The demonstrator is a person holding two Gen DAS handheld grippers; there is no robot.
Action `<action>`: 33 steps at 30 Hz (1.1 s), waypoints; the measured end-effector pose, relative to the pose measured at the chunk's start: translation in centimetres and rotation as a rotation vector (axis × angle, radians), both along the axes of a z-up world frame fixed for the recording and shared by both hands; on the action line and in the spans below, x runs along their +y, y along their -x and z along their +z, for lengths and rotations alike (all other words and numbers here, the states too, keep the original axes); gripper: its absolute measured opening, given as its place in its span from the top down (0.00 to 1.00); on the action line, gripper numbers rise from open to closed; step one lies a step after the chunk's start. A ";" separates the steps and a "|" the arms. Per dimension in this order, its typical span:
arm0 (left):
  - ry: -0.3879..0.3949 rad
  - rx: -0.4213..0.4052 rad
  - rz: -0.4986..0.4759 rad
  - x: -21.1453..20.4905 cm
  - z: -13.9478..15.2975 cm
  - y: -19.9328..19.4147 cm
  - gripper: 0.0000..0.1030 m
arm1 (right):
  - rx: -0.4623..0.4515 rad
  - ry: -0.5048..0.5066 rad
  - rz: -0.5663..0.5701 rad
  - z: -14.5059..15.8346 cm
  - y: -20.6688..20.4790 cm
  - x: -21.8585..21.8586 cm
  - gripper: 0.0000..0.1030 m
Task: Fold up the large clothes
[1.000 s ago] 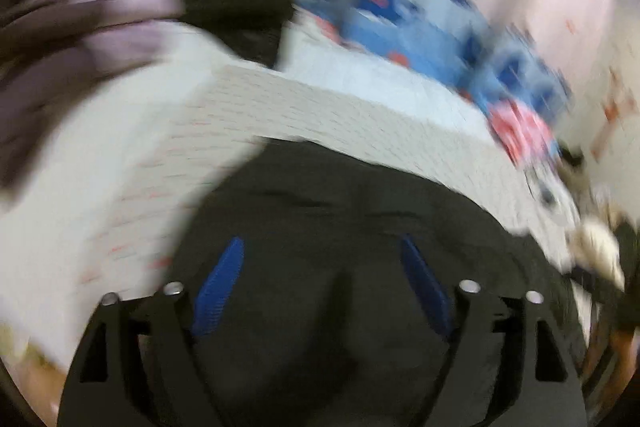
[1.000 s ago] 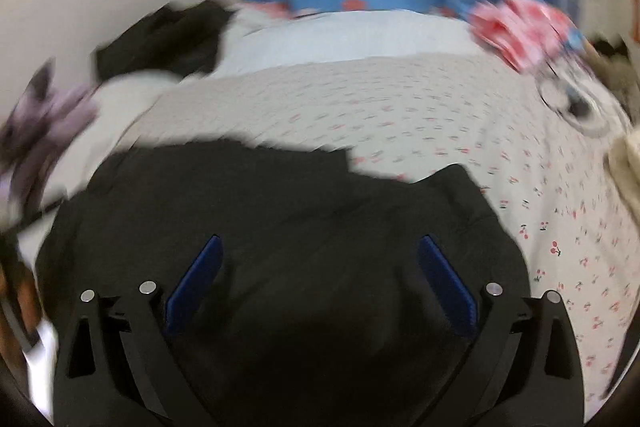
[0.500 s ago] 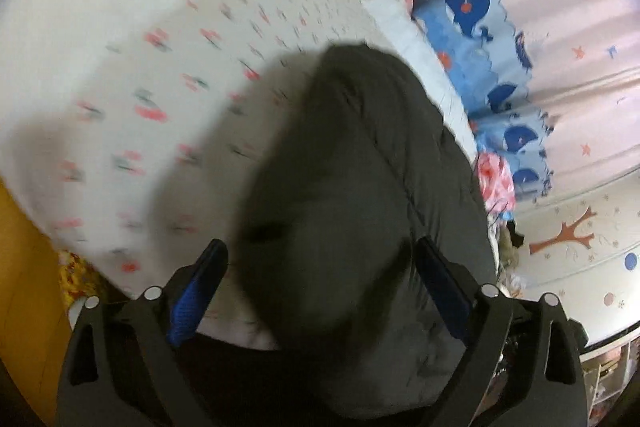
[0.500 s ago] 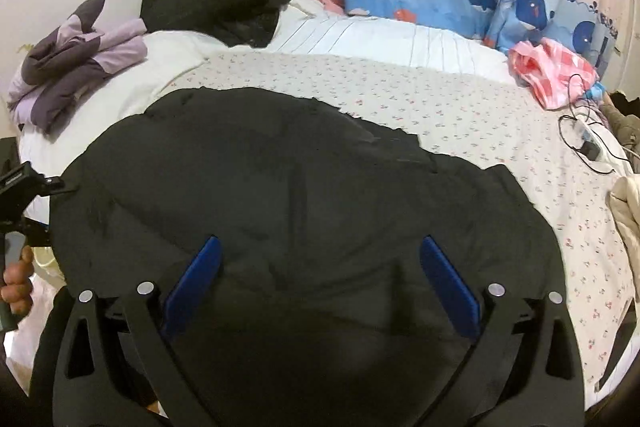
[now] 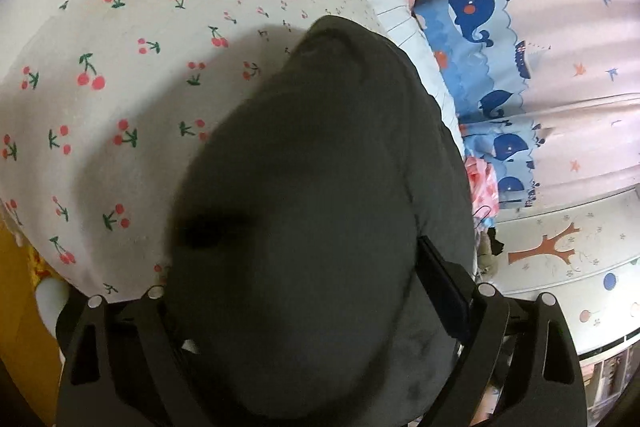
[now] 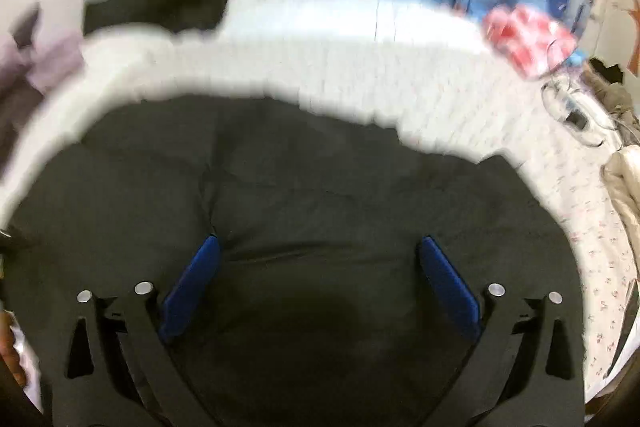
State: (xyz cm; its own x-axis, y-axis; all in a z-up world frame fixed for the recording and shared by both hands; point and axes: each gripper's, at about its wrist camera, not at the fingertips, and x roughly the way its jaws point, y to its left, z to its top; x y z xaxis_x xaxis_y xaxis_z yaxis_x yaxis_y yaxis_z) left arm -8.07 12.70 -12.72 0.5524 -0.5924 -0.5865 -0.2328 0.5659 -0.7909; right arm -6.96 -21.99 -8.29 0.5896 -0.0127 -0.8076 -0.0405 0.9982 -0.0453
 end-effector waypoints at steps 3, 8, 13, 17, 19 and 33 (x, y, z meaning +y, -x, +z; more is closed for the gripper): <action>0.012 -0.033 -0.027 -0.2 0.3 -0.2 0.25 | 0.043 0.002 0.000 0.8 0.1 -0.1 0.07; 0.023 -0.065 -0.063 0.2 0.3 -0.2 0.42 | -0.017 0.045 0.063 1.8 4.2 1.5 0.07; 0.013 -0.078 -0.057 -0.2 0.5 0.0 0.47 | 0.015 0.032 0.058 1.2 4.6 1.0 0.07; -0.032 -0.079 -0.060 -0.2 0.7 -0.4 0.47 | -0.005 0.115 0.125 0.9 6.1 2.5 0.07; -0.039 -0.077 -0.058 -0.5 0.7 -0.5 0.47 | 0.027 0.132 0.144 -1.0 6.1 2.7 0.07; -0.206 -0.285 -0.113 -4.2 7.7 1.2 0.58 | 0.036 0.212 0.168 -2.6 6.5 3.8 0.07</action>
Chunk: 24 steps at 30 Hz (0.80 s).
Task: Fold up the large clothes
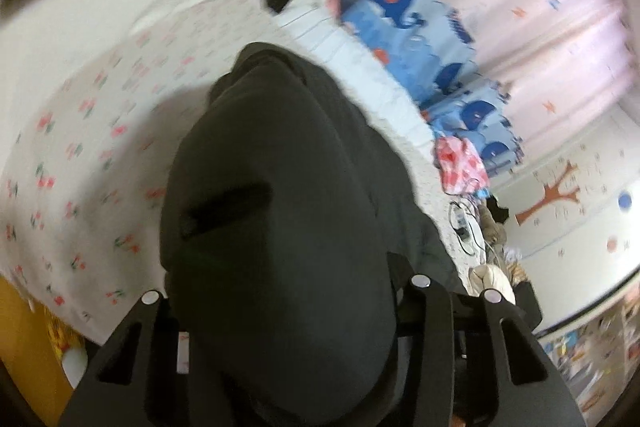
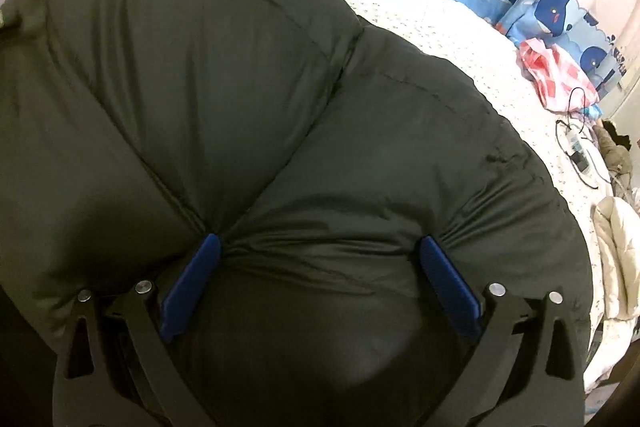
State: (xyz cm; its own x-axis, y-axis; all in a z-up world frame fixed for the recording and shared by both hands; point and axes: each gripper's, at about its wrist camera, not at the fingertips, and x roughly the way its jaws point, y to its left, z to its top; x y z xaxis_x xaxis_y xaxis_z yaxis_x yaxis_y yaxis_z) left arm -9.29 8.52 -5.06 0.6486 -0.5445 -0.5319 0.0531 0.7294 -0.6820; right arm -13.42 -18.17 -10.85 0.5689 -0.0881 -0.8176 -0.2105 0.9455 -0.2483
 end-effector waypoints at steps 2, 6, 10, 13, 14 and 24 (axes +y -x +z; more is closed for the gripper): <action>-0.024 -0.051 -0.030 -1.4 1.7 0.4 0.58 | 0.006 -0.020 -0.003 -0.1 -0.3 -0.2 0.07; -0.104 -0.174 -0.125 -6.7 6.1 1.2 0.58 | 0.010 -0.113 0.000 0.0 -1.6 -2.8 0.07; -0.213 -0.277 -0.224 -12.7 9.1 1.9 0.58 | 0.019 -0.425 0.021 2.0 -0.6 -8.1 0.07; -0.318 -0.327 -0.327 -18.4 10.1 2.4 0.58 | -0.025 -0.863 -0.074 3.7 1.8 -16.6 0.07; -0.373 -0.345 -0.381 -21.2 10.0 2.7 0.58 | -0.042 -0.976 -0.120 4.0 2.5 -19.6 0.07; -0.769 -0.378 -0.743 -40.5 0.6 6.5 0.57 | -0.289 -0.954 -0.321 12.7 3.4 -36.1 0.07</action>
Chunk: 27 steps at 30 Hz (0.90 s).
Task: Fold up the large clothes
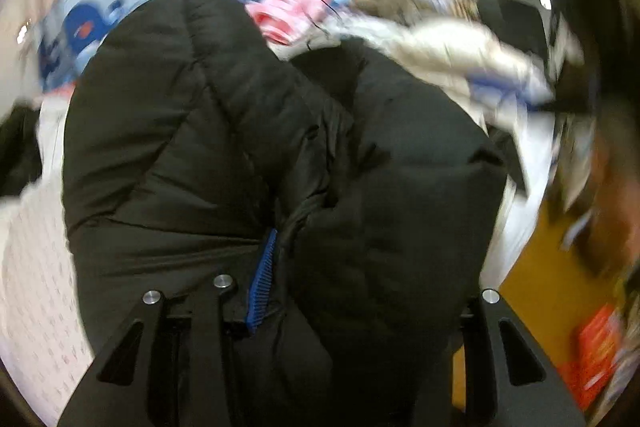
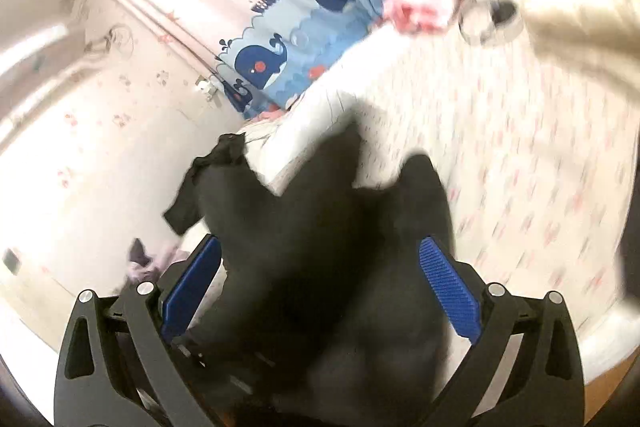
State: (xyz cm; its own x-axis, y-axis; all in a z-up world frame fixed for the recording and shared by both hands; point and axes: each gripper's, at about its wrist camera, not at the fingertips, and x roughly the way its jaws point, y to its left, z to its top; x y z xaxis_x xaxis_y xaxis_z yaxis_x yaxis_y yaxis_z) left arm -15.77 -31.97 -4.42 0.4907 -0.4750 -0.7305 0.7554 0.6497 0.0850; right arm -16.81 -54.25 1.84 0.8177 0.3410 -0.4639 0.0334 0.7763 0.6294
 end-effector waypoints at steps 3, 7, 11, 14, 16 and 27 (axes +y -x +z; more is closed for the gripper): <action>-0.095 -0.073 -0.051 -2.3 -1.3 1.8 0.50 | 0.063 0.192 0.090 1.2 -5.0 3.3 0.07; -0.122 -0.059 -0.086 -1.7 -0.7 2.3 0.45 | 0.276 0.499 0.171 -3.8 -9.9 9.7 0.07; -0.047 0.058 -0.174 2.4 1.9 3.0 0.43 | 0.330 0.522 0.111 -7.7 -8.0 10.8 0.07; 0.227 0.245 -0.136 9.6 5.5 0.9 0.34 | 0.336 0.556 0.063 -8.6 -5.9 10.0 0.07; 0.330 0.254 0.016 13.6 5.9 -1.6 0.21 | 0.341 0.572 0.025 -8.7 -4.2 9.5 0.07; 0.494 0.591 0.258 15.3 -4.6 -13.2 0.07 | 0.175 0.129 -0.190 -14.7 -0.7 7.8 0.06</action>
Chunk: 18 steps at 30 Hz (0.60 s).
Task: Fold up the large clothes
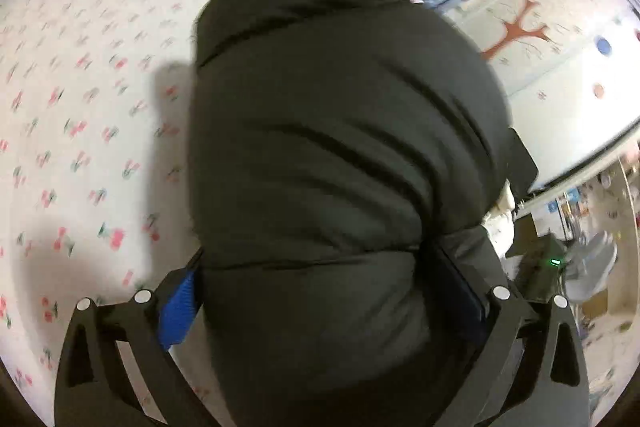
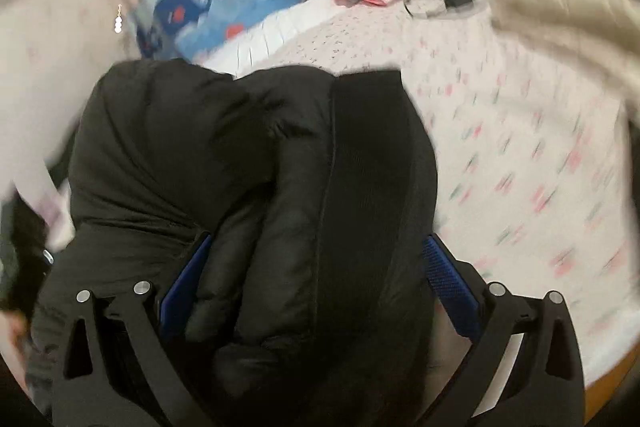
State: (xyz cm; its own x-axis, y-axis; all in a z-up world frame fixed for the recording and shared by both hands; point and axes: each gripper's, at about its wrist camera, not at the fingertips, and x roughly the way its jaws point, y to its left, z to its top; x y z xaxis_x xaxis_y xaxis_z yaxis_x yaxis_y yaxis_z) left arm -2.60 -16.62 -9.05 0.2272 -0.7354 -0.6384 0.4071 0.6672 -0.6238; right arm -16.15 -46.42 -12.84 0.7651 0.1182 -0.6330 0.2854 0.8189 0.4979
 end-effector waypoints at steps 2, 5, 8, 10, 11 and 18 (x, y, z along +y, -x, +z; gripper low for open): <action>0.000 -0.062 -0.024 0.9 1.9 0.1 0.17 | -0.017 -0.012 0.005 0.0 -1.9 1.7 0.05; -0.050 -0.148 0.011 3.5 4.2 -1.8 0.19 | -0.031 -0.076 0.120 0.4 -7.0 6.3 0.06; -0.121 -0.230 0.108 8.6 6.9 -3.8 0.19 | -0.060 -0.135 0.257 0.3 -11.7 12.2 0.06; -0.226 -0.246 0.169 12.1 7.3 -4.1 0.19 | -0.012 -0.081 0.348 -0.3 -14.1 16.2 0.06; -0.287 -0.213 0.182 13.6 6.5 -4.3 0.19 | 0.021 -0.037 0.378 -0.5 -14.7 17.4 0.06; -0.359 -0.281 0.285 16.4 6.9 -2.4 0.19 | 0.189 0.249 0.505 0.8 -13.3 17.8 0.06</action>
State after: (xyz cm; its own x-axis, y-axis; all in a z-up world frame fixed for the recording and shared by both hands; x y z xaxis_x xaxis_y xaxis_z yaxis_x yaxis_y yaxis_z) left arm -0.25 -0.22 -2.17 0.5846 -0.3662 -0.7239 0.2970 0.9270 -0.2291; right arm -2.84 -28.62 -12.09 0.5243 0.2681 -0.8083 -0.1045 0.9622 0.2514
